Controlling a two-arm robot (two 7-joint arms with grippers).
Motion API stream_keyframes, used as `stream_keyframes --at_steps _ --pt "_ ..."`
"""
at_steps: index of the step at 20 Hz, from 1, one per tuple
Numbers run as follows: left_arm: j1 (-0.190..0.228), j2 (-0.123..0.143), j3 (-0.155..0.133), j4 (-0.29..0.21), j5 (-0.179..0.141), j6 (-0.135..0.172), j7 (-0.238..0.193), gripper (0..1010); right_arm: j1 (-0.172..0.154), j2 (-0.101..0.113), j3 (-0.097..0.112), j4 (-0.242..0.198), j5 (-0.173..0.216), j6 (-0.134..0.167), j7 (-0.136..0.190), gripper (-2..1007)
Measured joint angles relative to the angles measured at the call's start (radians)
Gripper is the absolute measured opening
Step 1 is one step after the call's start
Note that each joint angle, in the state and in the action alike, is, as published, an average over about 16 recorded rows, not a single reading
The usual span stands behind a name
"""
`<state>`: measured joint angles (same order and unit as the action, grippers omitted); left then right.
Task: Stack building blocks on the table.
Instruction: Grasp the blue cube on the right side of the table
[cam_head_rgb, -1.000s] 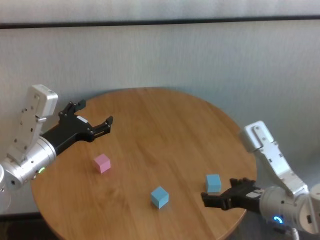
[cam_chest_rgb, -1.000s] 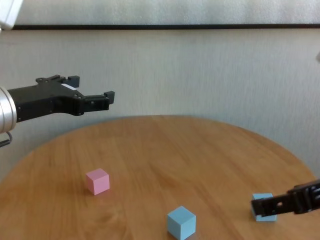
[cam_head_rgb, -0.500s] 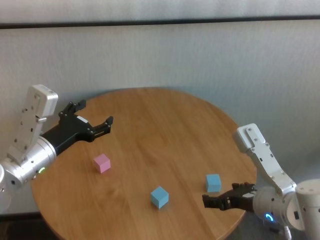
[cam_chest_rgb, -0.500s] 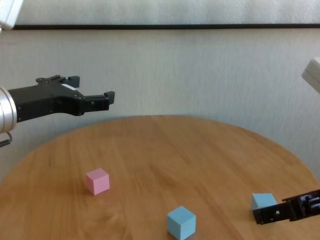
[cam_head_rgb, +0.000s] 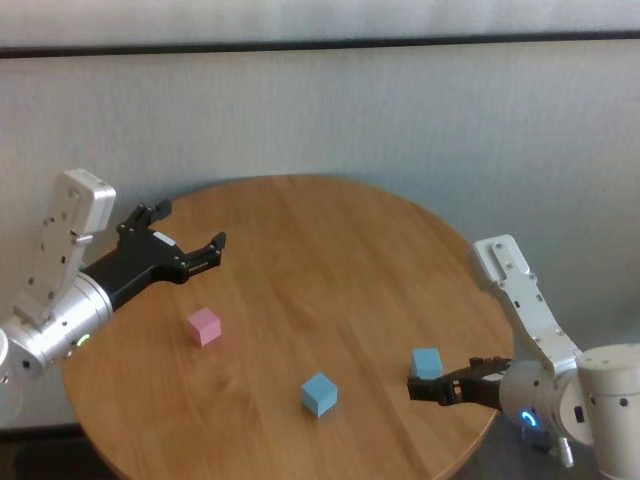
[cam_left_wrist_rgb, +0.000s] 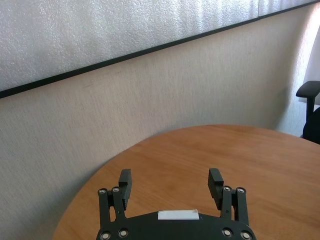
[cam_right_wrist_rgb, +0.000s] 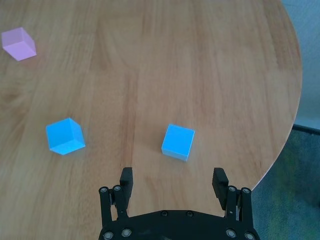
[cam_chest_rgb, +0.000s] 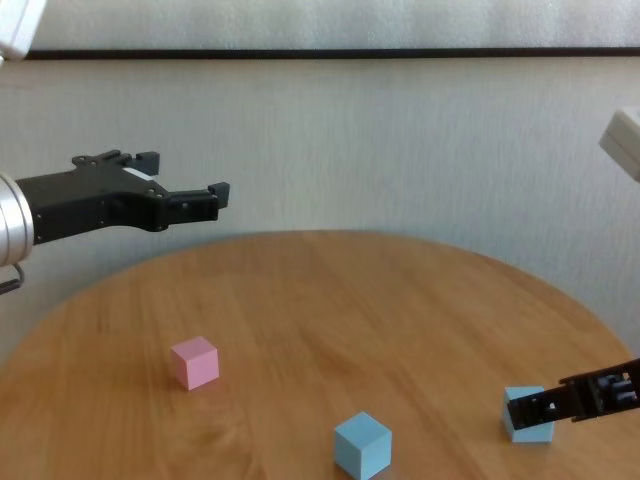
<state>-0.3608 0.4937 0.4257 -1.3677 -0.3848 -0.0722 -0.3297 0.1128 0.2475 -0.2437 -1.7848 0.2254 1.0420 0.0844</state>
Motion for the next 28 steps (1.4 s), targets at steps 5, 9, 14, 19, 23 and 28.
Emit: stream_keyframes --at_steps 5,9,14,19,23,28 --pt "0.000 0.000 0.000 0.000 0.000 0.000 0.000 1003 0.019 -0.033 0.006 0.025 -0.017 0.019 -0.018 1005" --pt "0.000 0.000 0.000 0.000 0.000 0.000 0.000 1003 0.036 -0.052 0.006 0.053 -0.030 0.029 -0.027 1005" --pt "0.000 0.000 0.000 0.000 0.000 0.000 0.000 1003 0.060 -0.070 0.003 0.093 -0.048 0.033 -0.033 1005" --pt "0.000 0.000 0.000 0.000 0.000 0.000 0.000 1003 0.087 -0.084 0.001 0.137 -0.062 0.025 -0.033 1005" --pt "0.000 0.000 0.000 0.000 0.000 0.000 0.000 1003 0.108 -0.095 -0.001 0.172 -0.072 0.014 -0.029 1005" --pt "0.000 0.000 0.000 0.000 0.000 0.000 0.000 1003 0.129 -0.108 -0.001 0.209 -0.081 0.003 -0.024 1005"
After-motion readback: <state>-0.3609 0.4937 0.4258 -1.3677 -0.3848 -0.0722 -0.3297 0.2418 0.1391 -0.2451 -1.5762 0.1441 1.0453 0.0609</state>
